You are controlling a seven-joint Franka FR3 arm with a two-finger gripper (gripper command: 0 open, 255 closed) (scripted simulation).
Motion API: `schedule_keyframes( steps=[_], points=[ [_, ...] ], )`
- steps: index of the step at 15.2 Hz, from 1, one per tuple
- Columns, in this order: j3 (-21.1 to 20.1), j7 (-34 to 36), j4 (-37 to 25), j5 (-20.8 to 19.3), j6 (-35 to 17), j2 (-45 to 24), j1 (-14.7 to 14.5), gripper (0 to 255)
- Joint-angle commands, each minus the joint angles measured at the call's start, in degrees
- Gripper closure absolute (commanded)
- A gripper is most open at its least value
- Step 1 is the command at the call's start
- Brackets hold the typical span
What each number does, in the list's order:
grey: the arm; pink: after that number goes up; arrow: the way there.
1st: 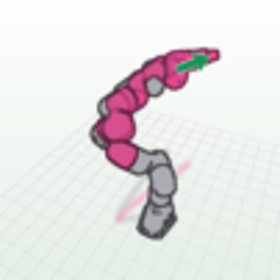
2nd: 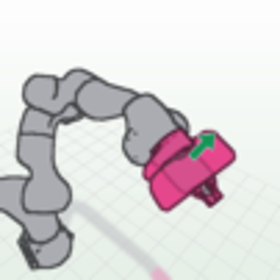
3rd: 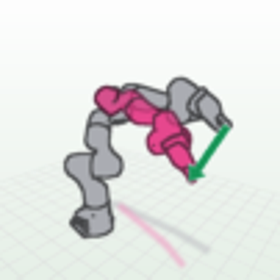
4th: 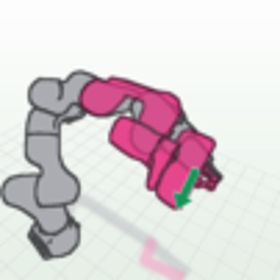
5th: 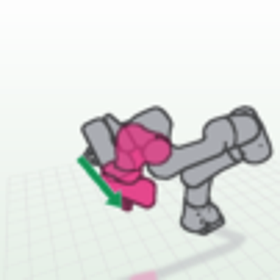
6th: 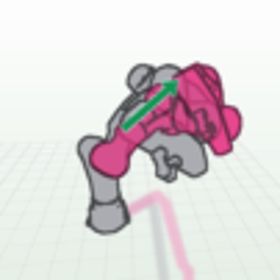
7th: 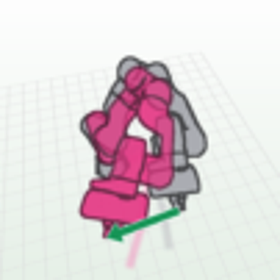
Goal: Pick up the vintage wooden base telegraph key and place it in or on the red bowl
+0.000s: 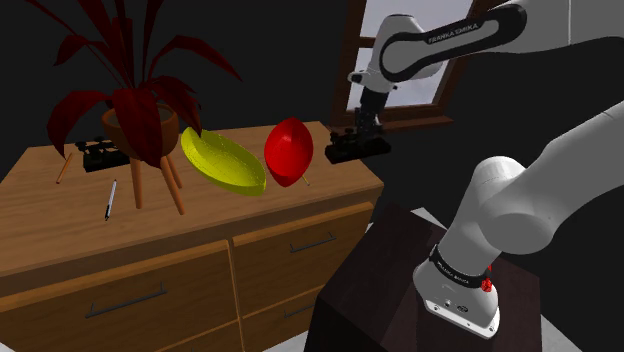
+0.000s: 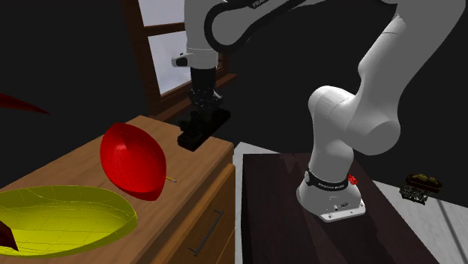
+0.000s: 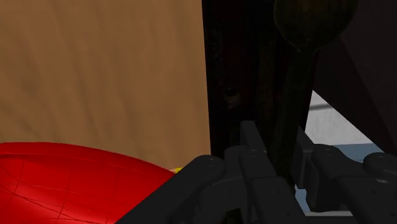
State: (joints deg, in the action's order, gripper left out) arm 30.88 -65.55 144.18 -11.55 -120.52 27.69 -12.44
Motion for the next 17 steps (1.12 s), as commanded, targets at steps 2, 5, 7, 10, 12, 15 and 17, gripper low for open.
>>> schedule_keyframes(
  steps=[2,5,7,10,12,15,17],
  points=[
    [-0.63,0.26,-1.52,0.05,2.48,0.99,0.08,255],
    [-1.24,0.47,-3.25,0.17,5.00,1.81,0.09,255],
    [-1.53,0.56,-4.17,0.25,6.27,2.17,0.08,255],
    [-0.75,0.24,-9.77,3.30,5.12,-4.81,-2.82,255],
    [-0.18,-0.28,-13.81,5.58,4.77,-9.48,-4.50,255],
    [0.63,-1.45,-20.34,9.35,4.87,-16.59,-6.51,255],
    [1.02,-2.41,-25.05,12.08,5.39,-21.41,-7.39,255]
  ],
)
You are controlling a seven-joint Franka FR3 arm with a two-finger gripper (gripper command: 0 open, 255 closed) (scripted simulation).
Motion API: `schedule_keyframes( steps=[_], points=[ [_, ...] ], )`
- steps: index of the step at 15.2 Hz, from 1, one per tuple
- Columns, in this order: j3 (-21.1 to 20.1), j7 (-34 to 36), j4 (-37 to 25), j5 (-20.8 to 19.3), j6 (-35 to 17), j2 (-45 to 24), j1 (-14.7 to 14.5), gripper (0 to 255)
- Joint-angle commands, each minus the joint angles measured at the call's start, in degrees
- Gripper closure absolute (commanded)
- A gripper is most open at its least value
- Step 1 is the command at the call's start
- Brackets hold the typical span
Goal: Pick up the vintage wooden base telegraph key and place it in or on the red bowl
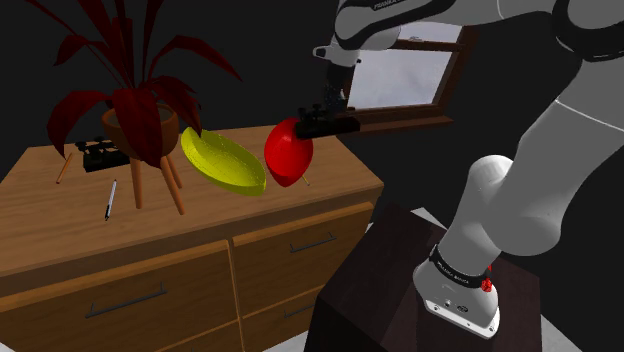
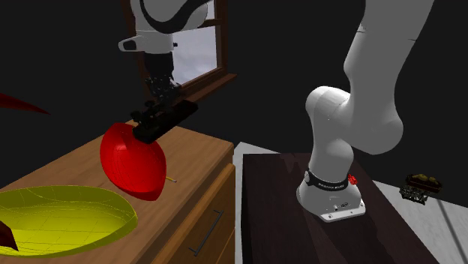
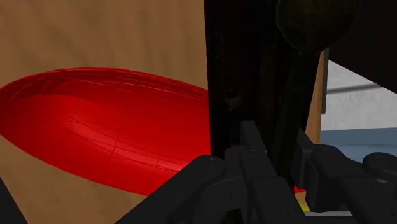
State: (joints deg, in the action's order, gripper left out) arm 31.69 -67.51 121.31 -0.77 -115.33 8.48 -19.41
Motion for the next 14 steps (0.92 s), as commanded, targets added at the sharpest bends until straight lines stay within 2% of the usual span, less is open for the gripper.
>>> schedule_keyframes(
  steps=[1,5,10,14],
  points=[
    [0.36,-0.95,-4.65,2.69,0.60,-4.64,-0.71,255],
    [0.43,-2.84,-15.41,8.33,3.12,-14.54,-0.74,255],
    [-0.65,-4.05,-30.13,14.24,7.88,-26.26,1.52,255],
    [-0.92,-4.49,-27.69,14.65,5.04,-26.75,1.51,255]
  ],
)
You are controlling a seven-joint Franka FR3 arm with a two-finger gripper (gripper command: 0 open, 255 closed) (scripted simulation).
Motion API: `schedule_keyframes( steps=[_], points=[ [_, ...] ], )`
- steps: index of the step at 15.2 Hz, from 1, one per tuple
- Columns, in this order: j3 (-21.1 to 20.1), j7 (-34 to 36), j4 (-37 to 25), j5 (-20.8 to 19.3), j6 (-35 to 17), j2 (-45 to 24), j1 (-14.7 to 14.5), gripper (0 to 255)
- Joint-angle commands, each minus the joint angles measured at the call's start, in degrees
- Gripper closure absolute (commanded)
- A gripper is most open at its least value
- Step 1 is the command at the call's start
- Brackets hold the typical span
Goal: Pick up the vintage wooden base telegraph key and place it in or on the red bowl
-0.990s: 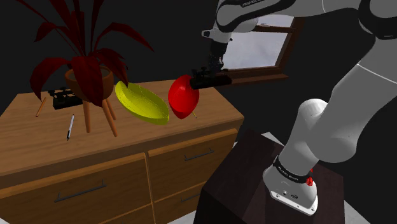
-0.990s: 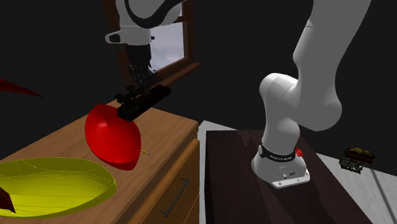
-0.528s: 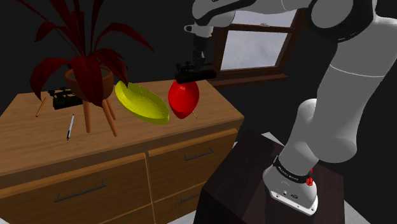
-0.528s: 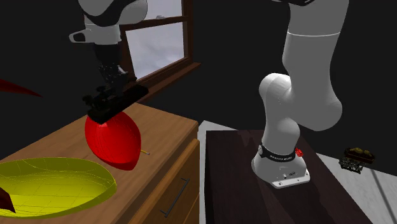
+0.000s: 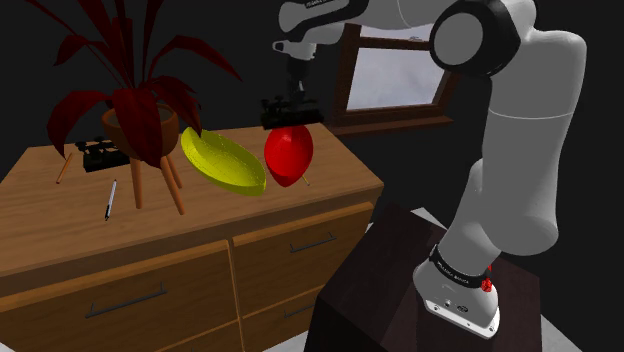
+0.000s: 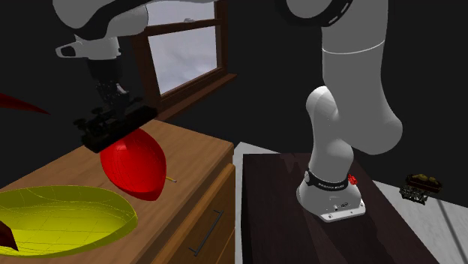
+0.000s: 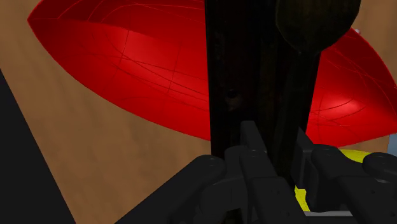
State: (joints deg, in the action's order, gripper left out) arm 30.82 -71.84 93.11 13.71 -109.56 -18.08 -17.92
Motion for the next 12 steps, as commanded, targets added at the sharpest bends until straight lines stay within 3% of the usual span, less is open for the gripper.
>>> schedule_keyframes(
  steps=[1,12],
  points=[
    [-0.10,-0.28,1.08,0.30,-1.43,-0.34,0.02,255],
    [-0.89,-1.89,6.26,2.22,-8.64,-2.81,0.23,255]
  ],
)
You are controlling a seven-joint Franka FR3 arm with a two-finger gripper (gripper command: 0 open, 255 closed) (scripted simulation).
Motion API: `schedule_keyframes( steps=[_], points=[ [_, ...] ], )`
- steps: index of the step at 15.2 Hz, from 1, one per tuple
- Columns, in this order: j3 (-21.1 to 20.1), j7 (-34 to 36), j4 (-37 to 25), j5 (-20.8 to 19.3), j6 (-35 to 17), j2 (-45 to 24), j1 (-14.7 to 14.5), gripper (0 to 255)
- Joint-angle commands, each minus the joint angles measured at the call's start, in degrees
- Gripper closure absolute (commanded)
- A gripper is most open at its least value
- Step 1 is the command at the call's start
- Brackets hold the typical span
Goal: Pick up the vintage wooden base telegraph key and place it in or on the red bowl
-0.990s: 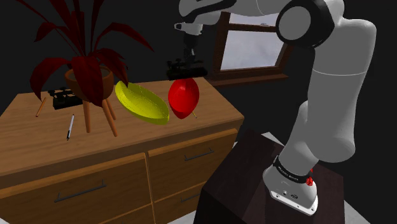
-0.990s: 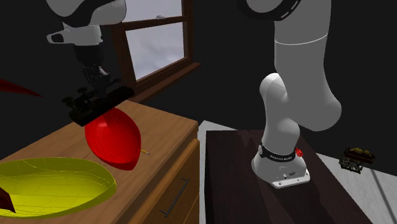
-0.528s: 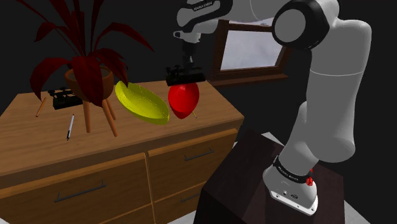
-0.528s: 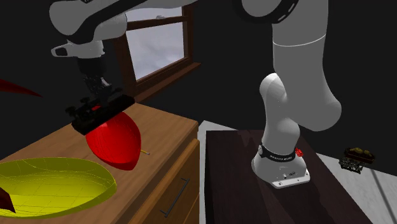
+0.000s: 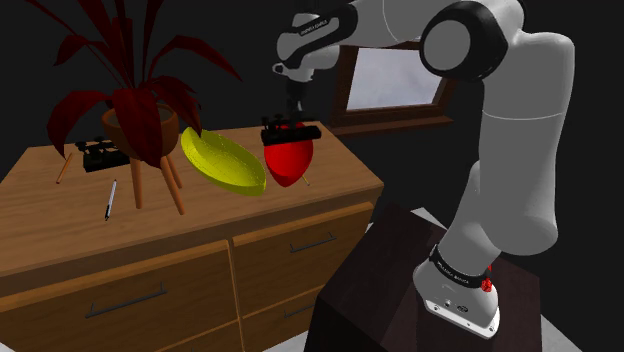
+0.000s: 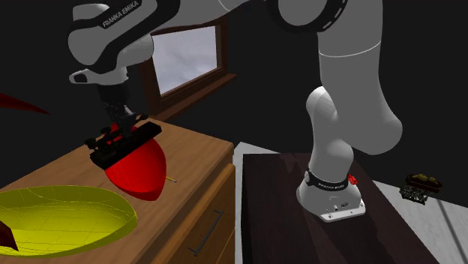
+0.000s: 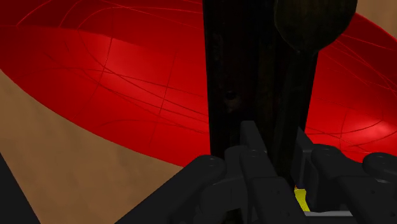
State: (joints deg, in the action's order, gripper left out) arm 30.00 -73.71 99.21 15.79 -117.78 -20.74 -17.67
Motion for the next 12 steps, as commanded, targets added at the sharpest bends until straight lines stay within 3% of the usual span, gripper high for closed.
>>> schedule_keyframes(
  steps=[1,7,8,12],
  points=[
    [-0.08,-0.03,0.15,0.14,-0.42,-0.16,-0.02,255],
    [-0.08,-0.03,0.15,0.14,-0.42,-0.16,-0.02,255],
    [-0.08,-0.02,0.15,0.14,-0.42,-0.16,-0.02,0],
    [-0.08,-0.01,0.18,0.13,-0.43,-0.14,-0.03,0]
  ],
)
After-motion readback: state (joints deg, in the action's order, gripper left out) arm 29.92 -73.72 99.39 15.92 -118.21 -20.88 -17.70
